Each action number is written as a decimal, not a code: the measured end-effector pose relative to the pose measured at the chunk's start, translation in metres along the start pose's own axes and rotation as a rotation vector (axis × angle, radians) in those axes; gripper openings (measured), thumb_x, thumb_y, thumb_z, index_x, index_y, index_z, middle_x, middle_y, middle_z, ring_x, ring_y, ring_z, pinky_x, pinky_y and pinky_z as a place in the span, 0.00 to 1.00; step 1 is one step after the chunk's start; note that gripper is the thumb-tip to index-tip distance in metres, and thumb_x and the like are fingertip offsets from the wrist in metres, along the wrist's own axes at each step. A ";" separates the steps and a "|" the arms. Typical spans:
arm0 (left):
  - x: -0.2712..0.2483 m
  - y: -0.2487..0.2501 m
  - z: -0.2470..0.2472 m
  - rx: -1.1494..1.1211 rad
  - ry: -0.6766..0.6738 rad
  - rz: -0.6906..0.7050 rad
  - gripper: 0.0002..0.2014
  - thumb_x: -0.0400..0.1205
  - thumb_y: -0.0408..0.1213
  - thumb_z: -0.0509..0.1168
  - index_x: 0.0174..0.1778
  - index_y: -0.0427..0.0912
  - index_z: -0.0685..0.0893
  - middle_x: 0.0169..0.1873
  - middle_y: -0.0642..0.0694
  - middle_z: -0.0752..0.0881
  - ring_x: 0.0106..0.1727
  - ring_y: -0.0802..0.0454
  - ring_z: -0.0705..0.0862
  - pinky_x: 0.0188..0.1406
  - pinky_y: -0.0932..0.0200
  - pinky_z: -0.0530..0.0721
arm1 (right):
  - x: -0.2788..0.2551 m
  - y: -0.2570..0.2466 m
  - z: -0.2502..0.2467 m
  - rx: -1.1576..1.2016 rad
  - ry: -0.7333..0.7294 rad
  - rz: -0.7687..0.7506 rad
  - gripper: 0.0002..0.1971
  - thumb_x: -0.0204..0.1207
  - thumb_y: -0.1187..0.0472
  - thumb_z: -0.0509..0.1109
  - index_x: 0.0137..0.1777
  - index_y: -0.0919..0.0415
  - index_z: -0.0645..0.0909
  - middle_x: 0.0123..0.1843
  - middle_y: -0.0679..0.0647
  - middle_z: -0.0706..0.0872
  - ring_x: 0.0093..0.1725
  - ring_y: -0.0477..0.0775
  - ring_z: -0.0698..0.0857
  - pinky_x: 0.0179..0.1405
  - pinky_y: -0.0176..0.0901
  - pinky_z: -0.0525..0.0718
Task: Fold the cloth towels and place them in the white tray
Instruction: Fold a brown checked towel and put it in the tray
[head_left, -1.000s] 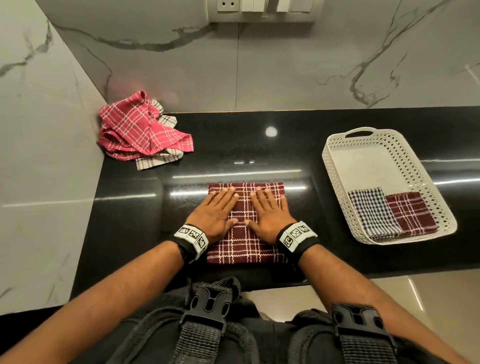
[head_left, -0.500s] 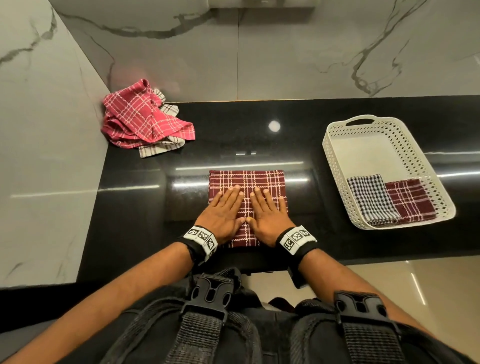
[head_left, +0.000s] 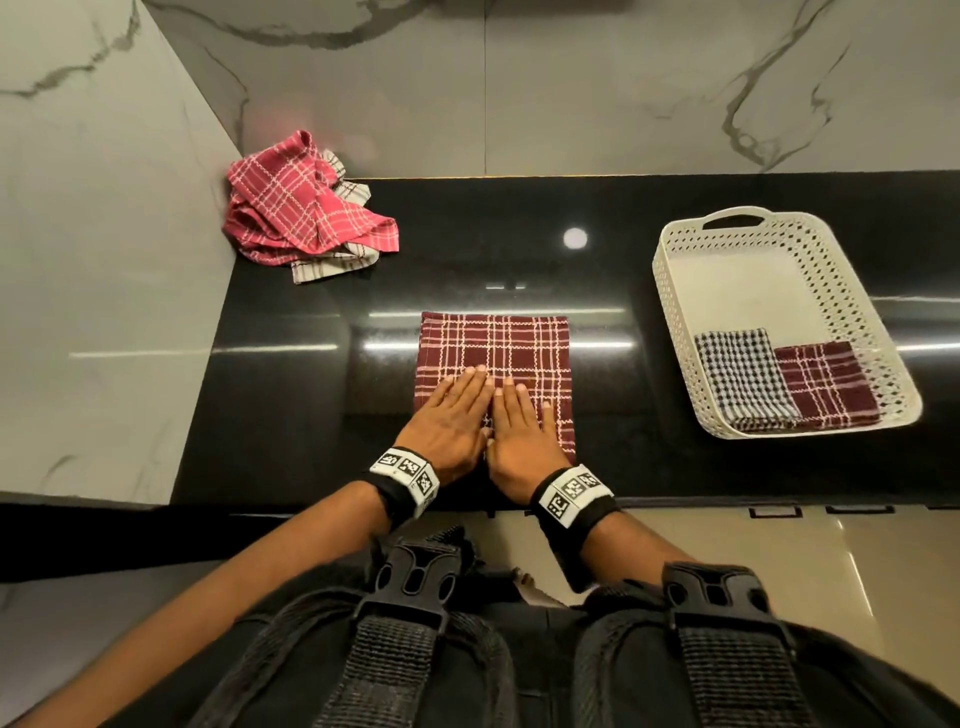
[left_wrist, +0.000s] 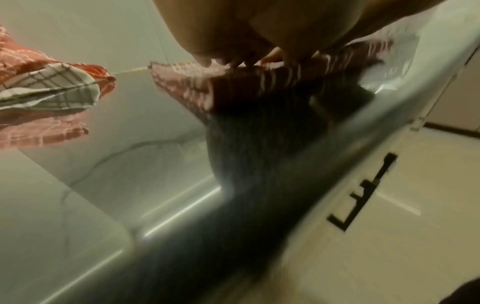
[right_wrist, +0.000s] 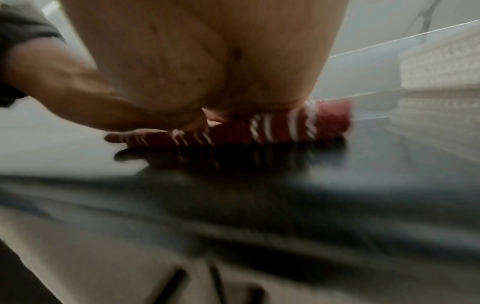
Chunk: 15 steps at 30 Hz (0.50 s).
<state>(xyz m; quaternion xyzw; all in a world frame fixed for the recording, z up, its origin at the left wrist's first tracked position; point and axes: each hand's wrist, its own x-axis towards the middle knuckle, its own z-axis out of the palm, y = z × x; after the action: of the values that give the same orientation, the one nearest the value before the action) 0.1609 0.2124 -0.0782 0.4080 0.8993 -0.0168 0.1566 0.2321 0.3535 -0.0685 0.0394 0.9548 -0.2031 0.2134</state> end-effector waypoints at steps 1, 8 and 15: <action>-0.004 0.000 0.008 0.015 -0.002 -0.019 0.34 0.88 0.55 0.36 0.88 0.40 0.43 0.87 0.41 0.40 0.88 0.47 0.38 0.86 0.45 0.38 | -0.003 0.007 0.007 -0.030 -0.006 -0.019 0.35 0.88 0.46 0.46 0.87 0.60 0.35 0.88 0.56 0.32 0.86 0.55 0.31 0.84 0.66 0.35; -0.053 -0.011 0.041 -0.045 0.074 -0.171 0.42 0.84 0.64 0.37 0.88 0.37 0.45 0.87 0.37 0.43 0.88 0.42 0.39 0.86 0.42 0.41 | -0.035 0.067 0.019 -0.130 0.050 -0.062 0.44 0.83 0.33 0.45 0.87 0.61 0.32 0.87 0.57 0.28 0.85 0.55 0.28 0.84 0.64 0.35; -0.090 0.011 0.059 0.017 0.041 -0.138 0.52 0.79 0.65 0.57 0.87 0.34 0.40 0.86 0.34 0.37 0.87 0.39 0.34 0.87 0.39 0.45 | -0.067 0.082 0.035 -0.257 0.034 -0.154 0.56 0.77 0.37 0.68 0.86 0.61 0.31 0.85 0.58 0.26 0.84 0.59 0.27 0.82 0.65 0.31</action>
<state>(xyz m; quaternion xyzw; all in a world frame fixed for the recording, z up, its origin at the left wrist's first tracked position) 0.2407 0.1445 -0.1063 0.3466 0.9281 -0.0269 0.1334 0.3198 0.4149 -0.0993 -0.0583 0.9766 -0.0941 0.1843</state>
